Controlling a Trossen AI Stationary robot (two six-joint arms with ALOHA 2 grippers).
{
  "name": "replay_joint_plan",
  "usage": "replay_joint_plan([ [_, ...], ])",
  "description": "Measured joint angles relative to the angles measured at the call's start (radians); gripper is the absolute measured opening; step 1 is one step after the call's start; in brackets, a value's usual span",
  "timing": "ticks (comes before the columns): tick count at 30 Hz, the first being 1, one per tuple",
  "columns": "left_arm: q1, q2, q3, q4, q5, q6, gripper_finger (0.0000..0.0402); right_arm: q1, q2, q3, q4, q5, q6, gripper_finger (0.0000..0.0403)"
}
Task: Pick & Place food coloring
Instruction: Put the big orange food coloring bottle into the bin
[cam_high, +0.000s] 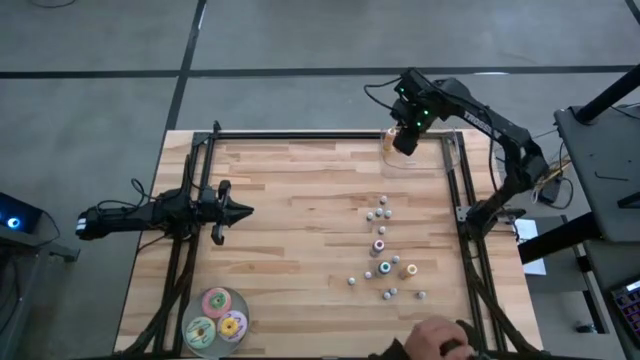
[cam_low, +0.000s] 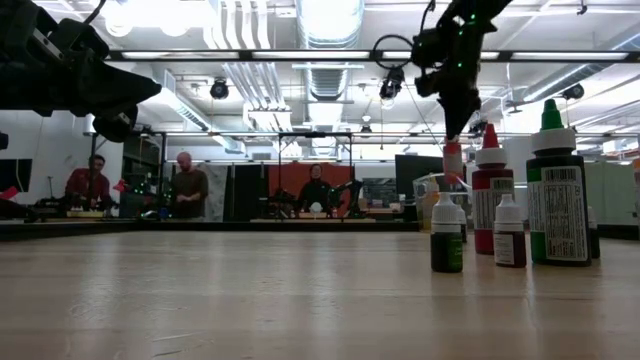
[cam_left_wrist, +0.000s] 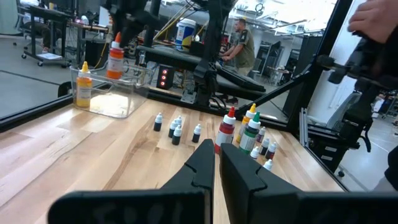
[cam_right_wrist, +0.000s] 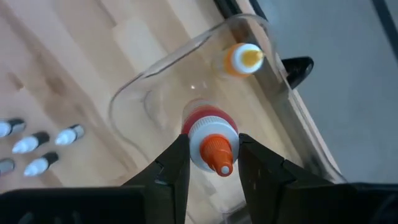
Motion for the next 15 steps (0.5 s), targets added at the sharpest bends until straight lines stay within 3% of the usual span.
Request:
replay_joint_plan([
  [15, 0.000, 0.000, 0.000, 0.000, 0.000, 0.000, 0.0000, -0.087, 0.082, 0.046, 0.028, 0.005, 0.070, 0.0102],
])
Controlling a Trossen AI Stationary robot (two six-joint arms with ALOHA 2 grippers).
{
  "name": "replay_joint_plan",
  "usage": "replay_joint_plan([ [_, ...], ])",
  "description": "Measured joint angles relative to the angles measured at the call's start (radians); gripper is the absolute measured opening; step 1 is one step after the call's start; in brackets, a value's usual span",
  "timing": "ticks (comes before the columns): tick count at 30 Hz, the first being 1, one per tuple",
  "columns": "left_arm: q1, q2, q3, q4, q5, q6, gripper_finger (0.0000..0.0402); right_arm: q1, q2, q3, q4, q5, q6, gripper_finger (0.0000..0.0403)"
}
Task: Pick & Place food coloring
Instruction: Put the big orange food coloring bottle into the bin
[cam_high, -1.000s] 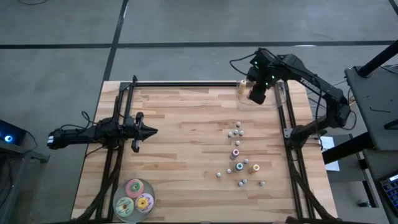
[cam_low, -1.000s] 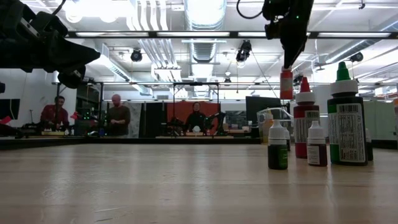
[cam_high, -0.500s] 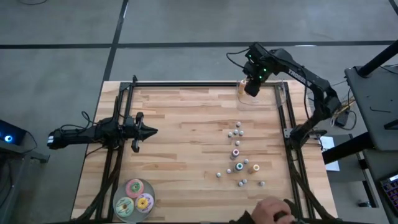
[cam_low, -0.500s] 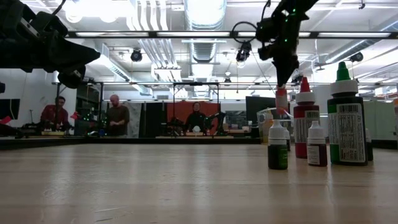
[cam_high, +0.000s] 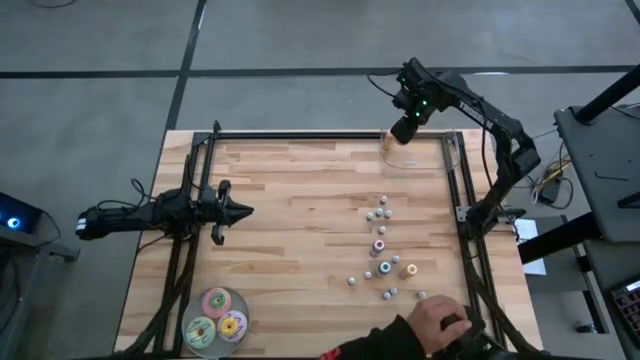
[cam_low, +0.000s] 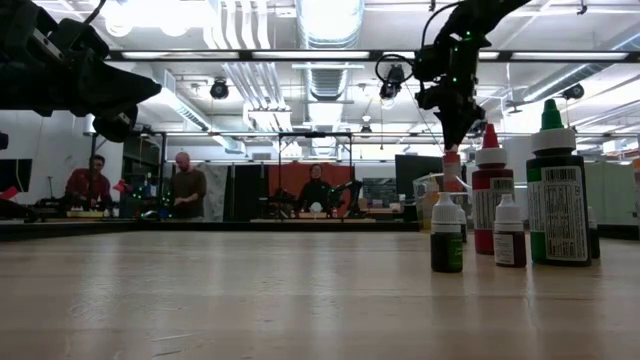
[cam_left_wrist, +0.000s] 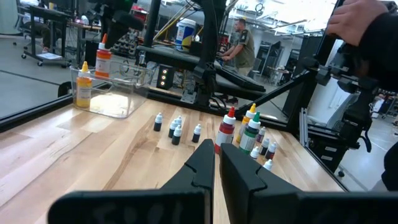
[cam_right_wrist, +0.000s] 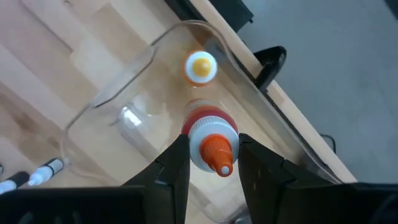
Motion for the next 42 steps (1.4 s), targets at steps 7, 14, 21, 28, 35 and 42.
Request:
replay_joint_plan([
  [7, 0.000, 0.000, 0.000, 0.000, 0.000, 0.000, 0.0000, -0.021, 0.019, 0.000, 0.001, 0.048, 0.002, 0.0102],
  [14, 0.000, 0.000, 0.000, 0.000, 0.000, 0.000, 0.0000, -0.029, 0.047, -0.012, 0.026, 0.050, 0.011, 0.0102],
  [21, 0.000, 0.000, 0.000, 0.000, 0.000, 0.000, 0.0000, -0.042, 0.056, -0.033, 0.079, 0.050, 0.044, 0.0102],
  [28, 0.000, 0.000, 0.000, 0.000, 0.000, 0.000, 0.0000, -0.055, 0.054, -0.069, 0.106, 0.048, 0.085, 0.0102],
  [35, 0.000, 0.000, 0.000, 0.000, 0.000, 0.000, 0.0000, -0.060, 0.054, -0.105, 0.166, 0.047, 0.123, 0.0102],
  [42, 0.000, 0.000, 0.000, 0.000, 0.000, 0.000, 0.0000, -0.060, 0.054, -0.156, 0.224, 0.046, 0.166, 0.0102],
])
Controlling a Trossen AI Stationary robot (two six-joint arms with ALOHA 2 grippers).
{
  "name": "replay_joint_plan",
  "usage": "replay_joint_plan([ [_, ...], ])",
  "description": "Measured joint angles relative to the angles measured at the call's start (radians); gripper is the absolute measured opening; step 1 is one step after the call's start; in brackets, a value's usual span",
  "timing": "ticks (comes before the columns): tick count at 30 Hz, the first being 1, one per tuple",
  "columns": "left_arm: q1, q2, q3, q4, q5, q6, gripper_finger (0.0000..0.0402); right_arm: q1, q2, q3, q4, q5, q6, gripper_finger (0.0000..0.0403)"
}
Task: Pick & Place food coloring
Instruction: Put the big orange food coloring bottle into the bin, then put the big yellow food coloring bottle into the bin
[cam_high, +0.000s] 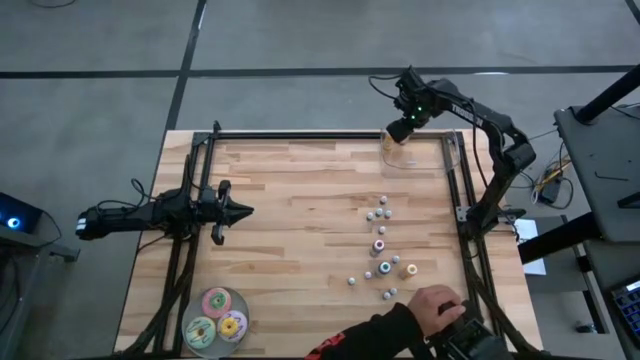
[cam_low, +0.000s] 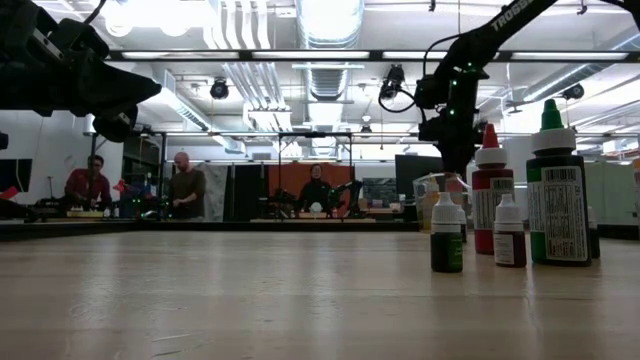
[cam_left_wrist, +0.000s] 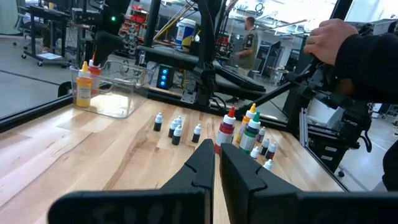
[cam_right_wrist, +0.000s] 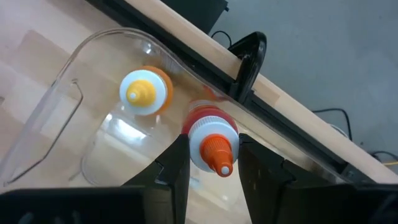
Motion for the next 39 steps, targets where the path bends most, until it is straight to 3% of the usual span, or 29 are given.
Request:
replay_joint_plan([
  [22, 0.000, 0.000, 0.000, 0.000, 0.000, 0.000, 0.0000, -0.001, 0.000, -0.069, 0.112, -0.003, 0.031, 0.0104],
  [31, 0.000, 0.000, 0.000, 0.000, 0.000, 0.000, 0.0000, -0.001, 0.000, -0.069, 0.115, -0.007, 0.028, 0.0156],
  [39, 0.000, 0.000, 0.000, 0.000, 0.000, 0.000, 0.0000, 0.000, -0.001, -0.069, 0.115, -0.009, 0.028, 0.0173],
])
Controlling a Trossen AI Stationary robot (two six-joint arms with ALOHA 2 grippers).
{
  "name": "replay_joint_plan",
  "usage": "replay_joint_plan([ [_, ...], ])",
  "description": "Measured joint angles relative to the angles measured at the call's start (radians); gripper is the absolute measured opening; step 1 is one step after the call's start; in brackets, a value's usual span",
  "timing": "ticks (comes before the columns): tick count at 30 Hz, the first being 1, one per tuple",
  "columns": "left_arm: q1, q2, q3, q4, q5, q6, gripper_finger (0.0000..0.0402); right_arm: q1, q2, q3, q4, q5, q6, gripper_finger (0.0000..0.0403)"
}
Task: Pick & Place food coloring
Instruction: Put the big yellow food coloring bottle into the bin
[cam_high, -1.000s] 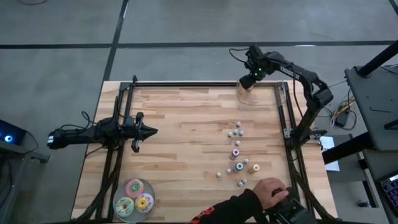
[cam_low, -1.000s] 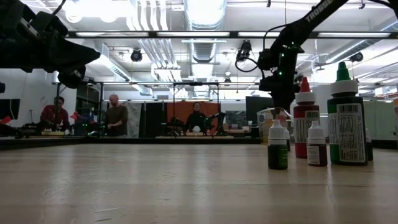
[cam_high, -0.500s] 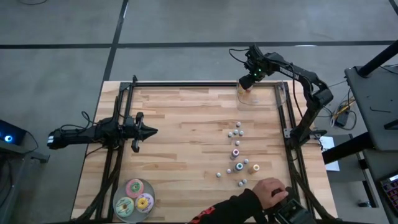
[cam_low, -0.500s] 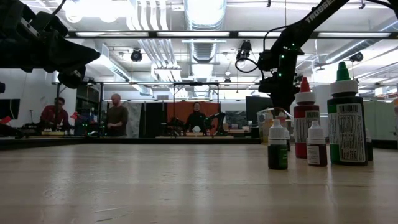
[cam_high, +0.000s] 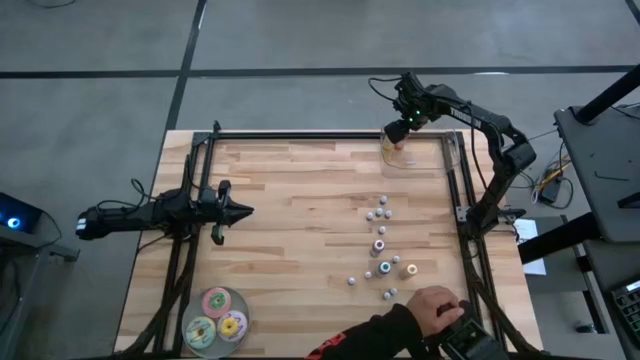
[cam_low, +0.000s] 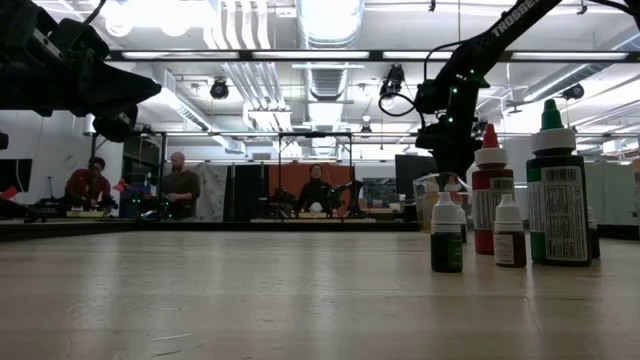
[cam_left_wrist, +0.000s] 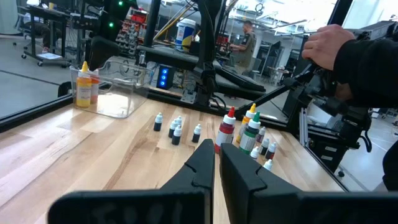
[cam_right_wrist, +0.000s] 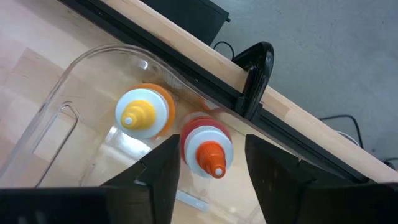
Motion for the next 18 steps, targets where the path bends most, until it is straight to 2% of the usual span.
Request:
replay_joint_plan([
  [12, 0.000, 0.000, 0.000, 0.000, 0.000, 0.000, 0.0000, 0.000, -0.062, 0.000, -0.002, -0.003, 0.000, 0.0171],
  [18, 0.000, 0.000, 0.000, 0.000, 0.000, 0.000, 0.0000, 0.007, -0.129, 0.000, -0.011, -0.049, 0.012, 0.0171],
])
